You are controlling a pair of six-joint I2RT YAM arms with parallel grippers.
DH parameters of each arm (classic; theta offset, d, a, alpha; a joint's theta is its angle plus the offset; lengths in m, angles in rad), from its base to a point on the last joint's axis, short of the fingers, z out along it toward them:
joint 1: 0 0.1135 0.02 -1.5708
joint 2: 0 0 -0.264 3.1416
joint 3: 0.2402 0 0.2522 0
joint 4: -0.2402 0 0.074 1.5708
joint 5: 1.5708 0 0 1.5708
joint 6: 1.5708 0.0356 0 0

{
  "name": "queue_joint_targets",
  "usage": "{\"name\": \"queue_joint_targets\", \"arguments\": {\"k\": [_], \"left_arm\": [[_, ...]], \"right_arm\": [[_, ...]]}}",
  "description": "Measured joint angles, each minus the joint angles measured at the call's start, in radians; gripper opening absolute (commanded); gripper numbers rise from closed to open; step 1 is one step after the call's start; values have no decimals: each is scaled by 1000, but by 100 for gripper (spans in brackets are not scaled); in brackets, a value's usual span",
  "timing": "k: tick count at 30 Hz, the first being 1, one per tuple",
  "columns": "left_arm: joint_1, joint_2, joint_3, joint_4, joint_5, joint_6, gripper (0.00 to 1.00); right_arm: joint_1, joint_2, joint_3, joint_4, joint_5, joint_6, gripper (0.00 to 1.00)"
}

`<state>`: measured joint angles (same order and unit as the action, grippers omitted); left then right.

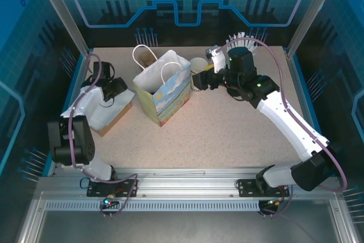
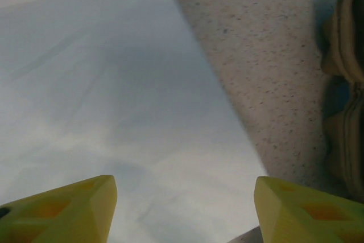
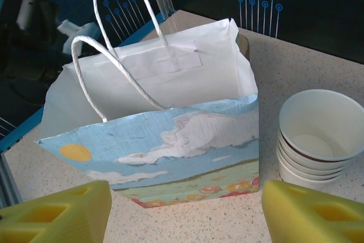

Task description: Pack the takeout coffee

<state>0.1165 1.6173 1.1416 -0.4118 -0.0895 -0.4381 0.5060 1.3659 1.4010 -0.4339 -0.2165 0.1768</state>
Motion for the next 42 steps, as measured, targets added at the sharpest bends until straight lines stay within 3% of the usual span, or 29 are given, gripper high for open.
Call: {"name": "queue_joint_targets", "arguments": {"k": [7,13,42], "left_arm": [[-2,198,175,-34,-31,4,70],[-2,274,273,-89,-68,31,67],[-2,313,326,-169,-100,100,1]], "right_arm": [[0,0,0,-10,3,0,72],[6,2,0,-15,9,0,72],[6,15,2,-22,27,-1,73]]}}
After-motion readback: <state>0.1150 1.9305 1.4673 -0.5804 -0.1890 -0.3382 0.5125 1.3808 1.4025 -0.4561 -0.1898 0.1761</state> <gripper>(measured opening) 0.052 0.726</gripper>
